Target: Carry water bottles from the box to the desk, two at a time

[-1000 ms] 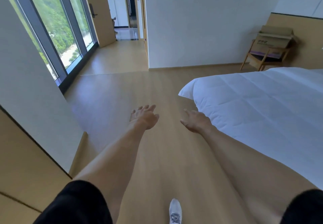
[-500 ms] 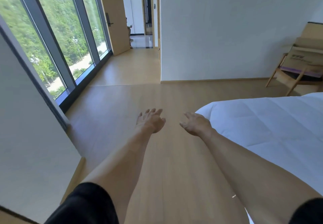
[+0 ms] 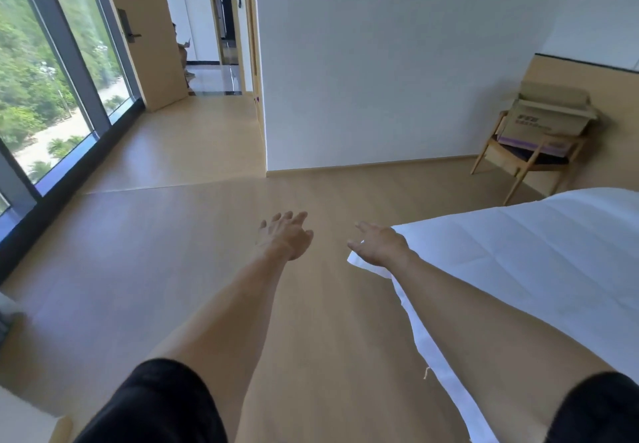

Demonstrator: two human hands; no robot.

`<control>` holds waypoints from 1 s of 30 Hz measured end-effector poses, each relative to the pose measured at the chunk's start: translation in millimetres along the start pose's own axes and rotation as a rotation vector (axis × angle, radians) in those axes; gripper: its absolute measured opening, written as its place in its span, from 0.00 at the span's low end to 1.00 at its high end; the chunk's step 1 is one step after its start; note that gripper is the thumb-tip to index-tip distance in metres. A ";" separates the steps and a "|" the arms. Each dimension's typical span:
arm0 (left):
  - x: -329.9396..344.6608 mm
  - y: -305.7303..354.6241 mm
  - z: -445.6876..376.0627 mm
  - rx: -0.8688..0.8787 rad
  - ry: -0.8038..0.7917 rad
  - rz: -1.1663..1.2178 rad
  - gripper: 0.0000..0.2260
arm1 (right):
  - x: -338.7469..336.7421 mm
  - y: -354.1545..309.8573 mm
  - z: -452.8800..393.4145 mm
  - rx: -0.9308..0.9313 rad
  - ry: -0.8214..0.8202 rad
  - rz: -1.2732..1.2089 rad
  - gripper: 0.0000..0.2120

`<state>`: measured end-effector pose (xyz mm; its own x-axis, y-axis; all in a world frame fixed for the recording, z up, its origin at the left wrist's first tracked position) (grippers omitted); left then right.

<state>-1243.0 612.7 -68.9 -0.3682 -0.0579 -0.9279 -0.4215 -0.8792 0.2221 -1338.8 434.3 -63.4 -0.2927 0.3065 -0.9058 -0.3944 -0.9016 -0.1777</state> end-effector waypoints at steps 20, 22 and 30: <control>-120.2 -33.8 -357.7 0.124 -0.042 -0.141 0.25 | -117.4 -31.8 -335.6 0.118 0.001 -0.084 0.29; -130.5 -29.9 -398.2 0.119 -0.044 -0.178 0.25 | -129.1 -24.6 -375.9 0.117 0.012 -0.105 0.29; -191.4 3.9 -556.1 0.124 -0.023 -0.279 0.25 | -205.7 20.7 -519.7 0.146 0.009 -0.157 0.30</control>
<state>-713.3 357.3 -56.9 -0.2419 0.1901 -0.9515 -0.6066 -0.7950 -0.0047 -834.0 194.0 -80.7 -0.2101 0.4367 -0.8747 -0.5566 -0.7890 -0.2602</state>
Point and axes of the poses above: each hand's wrist, its own z-axis away from the middle knuckle, its own x-axis out of the palm, y = z × x, the point moved 2 cm from there along -z, towards the middle knuckle, and after that the axes turned 12 degrees about -y, right-handed, at the moved point
